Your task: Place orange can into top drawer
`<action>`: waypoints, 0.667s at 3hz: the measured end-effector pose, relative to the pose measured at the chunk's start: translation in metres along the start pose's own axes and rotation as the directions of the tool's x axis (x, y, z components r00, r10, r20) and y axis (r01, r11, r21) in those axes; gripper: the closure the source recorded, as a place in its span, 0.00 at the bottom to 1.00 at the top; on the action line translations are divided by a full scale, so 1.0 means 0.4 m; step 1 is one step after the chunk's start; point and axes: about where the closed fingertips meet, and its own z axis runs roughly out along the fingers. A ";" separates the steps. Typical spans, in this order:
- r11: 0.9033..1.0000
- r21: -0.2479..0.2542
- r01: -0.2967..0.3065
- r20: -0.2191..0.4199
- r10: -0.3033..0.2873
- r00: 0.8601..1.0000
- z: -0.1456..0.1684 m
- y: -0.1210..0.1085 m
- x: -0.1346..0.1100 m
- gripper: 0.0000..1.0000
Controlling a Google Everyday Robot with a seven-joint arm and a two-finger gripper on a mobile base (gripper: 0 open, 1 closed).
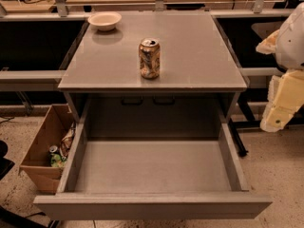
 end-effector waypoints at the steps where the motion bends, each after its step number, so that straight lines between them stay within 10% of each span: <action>1: 1.000 0.000 0.000 0.000 0.000 1.000 0.000 0.000 0.000 0.00; 2: 0.999 0.039 -0.012 0.111 0.008 0.994 0.024 -0.063 -0.034 0.00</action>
Offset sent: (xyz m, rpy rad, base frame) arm 0.1092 0.0236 0.0046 0.3760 -0.2415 0.0355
